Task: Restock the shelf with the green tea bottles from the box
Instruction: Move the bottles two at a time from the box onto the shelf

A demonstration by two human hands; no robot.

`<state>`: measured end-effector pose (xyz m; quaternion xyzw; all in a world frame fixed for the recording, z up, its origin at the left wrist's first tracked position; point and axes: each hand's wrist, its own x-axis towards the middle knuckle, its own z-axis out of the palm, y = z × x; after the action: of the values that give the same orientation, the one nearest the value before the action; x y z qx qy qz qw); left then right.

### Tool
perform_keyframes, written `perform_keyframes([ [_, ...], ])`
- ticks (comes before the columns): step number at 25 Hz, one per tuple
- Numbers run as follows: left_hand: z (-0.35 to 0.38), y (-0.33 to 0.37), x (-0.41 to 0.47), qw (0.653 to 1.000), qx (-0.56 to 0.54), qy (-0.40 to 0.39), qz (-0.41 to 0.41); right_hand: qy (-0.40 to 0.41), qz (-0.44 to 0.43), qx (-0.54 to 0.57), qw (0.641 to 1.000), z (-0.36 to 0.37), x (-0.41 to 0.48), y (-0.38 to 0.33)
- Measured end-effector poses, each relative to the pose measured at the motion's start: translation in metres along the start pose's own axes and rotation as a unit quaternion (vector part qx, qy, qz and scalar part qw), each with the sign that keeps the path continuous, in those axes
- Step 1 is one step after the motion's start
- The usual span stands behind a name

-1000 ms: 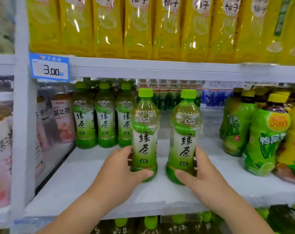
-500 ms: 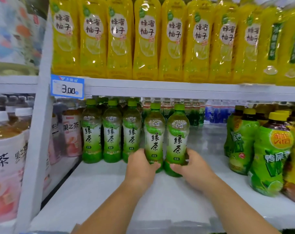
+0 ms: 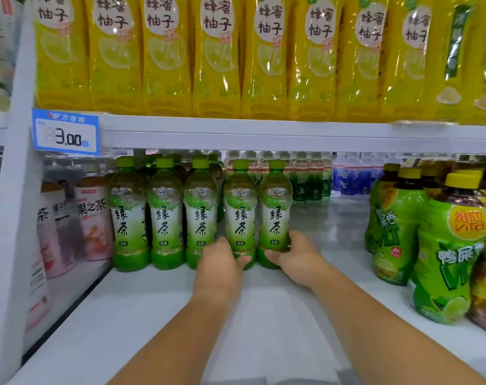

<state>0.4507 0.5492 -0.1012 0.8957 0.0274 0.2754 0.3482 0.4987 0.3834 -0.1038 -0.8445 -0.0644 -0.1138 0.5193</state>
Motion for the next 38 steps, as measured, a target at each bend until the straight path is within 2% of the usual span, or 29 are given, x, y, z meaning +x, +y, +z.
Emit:
perform_keyframes([
  [7, 0.006, -0.001, -0.002, 0.996, 0.082, 0.015, 0.034, 0.005, -0.016, 0.037, 0.999, 0.004, 0.005, 0.013],
  [14, 0.002, -0.003, -0.002, 0.991, 0.127, 0.034, 0.027, -0.021, -0.009, 0.051, 0.998, 0.005, 0.007, 0.017],
  [26, 0.002, -0.008, -0.004, 0.997, 0.053, 0.055, 0.025, -0.012, -0.037, 0.041, 0.998, 0.006, -0.001, 0.017],
  [38, 0.003, -0.008, 0.001, 0.997, 0.047, 0.059, -0.004, 0.004, -0.03, 0.019, 0.999, 0.004, -0.001, 0.017],
])
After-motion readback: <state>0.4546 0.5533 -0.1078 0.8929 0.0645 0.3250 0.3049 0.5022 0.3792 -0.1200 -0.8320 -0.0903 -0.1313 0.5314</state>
